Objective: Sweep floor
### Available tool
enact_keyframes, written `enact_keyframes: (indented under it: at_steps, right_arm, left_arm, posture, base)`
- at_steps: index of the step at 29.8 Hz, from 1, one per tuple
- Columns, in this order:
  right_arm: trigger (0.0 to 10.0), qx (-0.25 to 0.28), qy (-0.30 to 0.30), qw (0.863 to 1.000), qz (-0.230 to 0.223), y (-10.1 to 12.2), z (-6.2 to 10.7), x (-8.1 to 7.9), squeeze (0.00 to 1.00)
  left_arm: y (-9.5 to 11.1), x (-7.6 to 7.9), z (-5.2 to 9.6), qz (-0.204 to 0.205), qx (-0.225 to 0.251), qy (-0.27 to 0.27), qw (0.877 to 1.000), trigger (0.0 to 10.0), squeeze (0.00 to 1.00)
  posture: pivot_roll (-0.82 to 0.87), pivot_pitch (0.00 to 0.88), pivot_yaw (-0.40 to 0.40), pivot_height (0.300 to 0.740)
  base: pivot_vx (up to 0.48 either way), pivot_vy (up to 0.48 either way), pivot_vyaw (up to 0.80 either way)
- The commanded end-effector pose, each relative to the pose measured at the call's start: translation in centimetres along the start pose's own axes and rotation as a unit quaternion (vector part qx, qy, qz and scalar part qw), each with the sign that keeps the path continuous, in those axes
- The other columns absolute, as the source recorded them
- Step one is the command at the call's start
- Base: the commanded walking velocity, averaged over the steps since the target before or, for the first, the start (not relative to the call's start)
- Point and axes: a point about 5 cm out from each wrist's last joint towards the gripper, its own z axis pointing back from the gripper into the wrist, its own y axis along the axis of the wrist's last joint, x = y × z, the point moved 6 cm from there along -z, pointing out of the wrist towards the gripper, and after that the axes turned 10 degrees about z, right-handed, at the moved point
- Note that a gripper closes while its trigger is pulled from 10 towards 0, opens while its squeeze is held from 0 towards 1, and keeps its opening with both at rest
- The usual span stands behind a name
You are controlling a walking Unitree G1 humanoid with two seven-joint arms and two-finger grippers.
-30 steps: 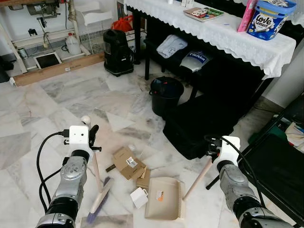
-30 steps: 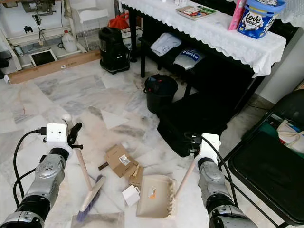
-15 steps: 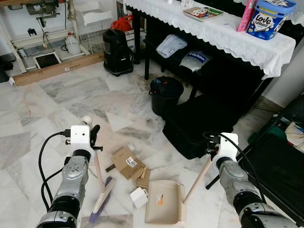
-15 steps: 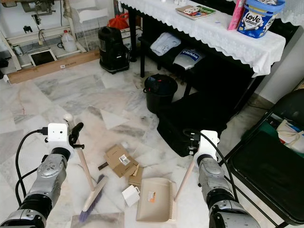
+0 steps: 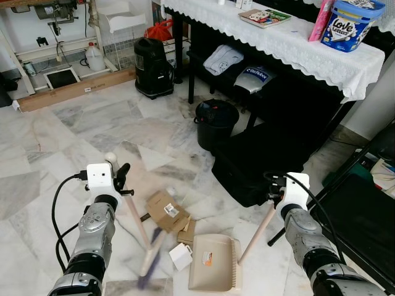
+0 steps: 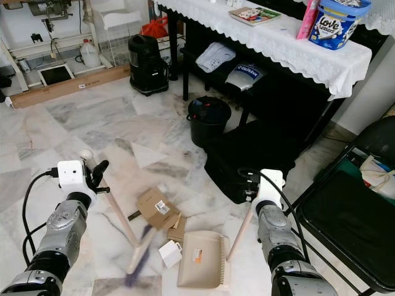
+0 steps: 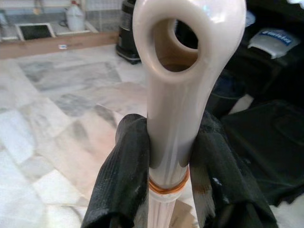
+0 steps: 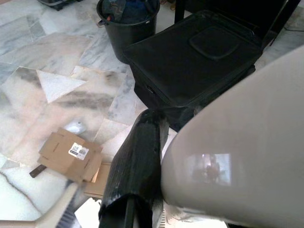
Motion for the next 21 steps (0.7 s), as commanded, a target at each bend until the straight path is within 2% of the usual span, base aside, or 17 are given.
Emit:
enact_keyframes:
  at_steps: [1, 3, 4, 6, 11, 13, 17, 21]
  right_arm:
    - [10.0, -0.054, -0.001, 0.999, -0.001, -2.9, 0.5, 0.1, 0.00]
    - [10.0, -0.054, -0.001, 0.999, -0.001, -3.0, 0.5, 0.1, 0.00]
    - [10.0, -0.054, 0.000, 0.999, 0.000, -3.0, 0.5, 0.0, 0.00]
    - [10.0, -0.054, 0.001, 0.999, 0.000, -3.0, 0.5, -0.1, 0.00]
    - [10.0, -0.053, 0.005, 0.999, 0.000, -2.9, 0.5, -0.4, 0.00]
    - [10.0, -0.053, 0.006, 0.999, 0.000, -2.8, 0.5, -0.5, 0.00]
    - [10.0, -0.053, 0.007, 0.999, 0.000, -2.8, 0.4, -0.6, 0.00]
    - [10.0, -0.053, 0.007, 0.999, 0.000, -2.7, 0.4, -0.7, 0.00]
  left_arm:
    - [-0.9, 0.8, -0.2, 0.046, -0.024, -0.015, 0.999, 10.0, 0.00]
    - [-1.1, 1.0, -0.2, 0.055, -0.029, -0.019, 0.998, 10.0, 0.00]
    - [-1.6, 1.6, -0.2, 0.082, -0.049, -0.036, 0.995, 10.0, 0.00]
    - [-1.9, 2.3, -0.2, 0.107, -0.064, -0.056, 0.991, 10.0, 0.00]
    - [-1.2, 2.3, -0.4, 0.153, -0.064, -0.062, 0.984, 10.0, 0.00]
    - [-1.0, 2.2, -0.5, 0.158, -0.063, -0.062, 0.984, 10.0, 0.00]
    - [-0.4, 1.8, -0.5, 0.152, -0.057, -0.061, 0.985, 10.0, 0.00]
    - [1.1, 0.1, -0.4, 0.088, -0.019, -0.027, 0.996, 10.0, 0.00]
  posture:
    - [0.04, 0.089, -0.050, 0.740]
    - [0.04, 0.089, -0.050, 0.740]
    - [0.04, 0.088, -0.051, 0.740]
    - [0.05, 0.087, -0.051, 0.740]
    - [0.05, 0.082, -0.052, 0.740]
    - [0.05, 0.082, -0.052, 0.740]
    - [0.06, 0.069, -0.050, 0.740]
    - [0.07, 0.063, -0.048, 0.740]
  base:
    - [0.000, 0.000, 0.00]
    - [0.000, 0.000, 0.00]
    - [0.000, 0.000, 0.00]
    - [0.000, 0.000, 0.00]
    - [0.000, 0.000, 0.00]
    - [0.000, 0.000, 0.00]
    - [0.000, 0.000, 0.00]
    - [0.000, 0.000, 0.00]
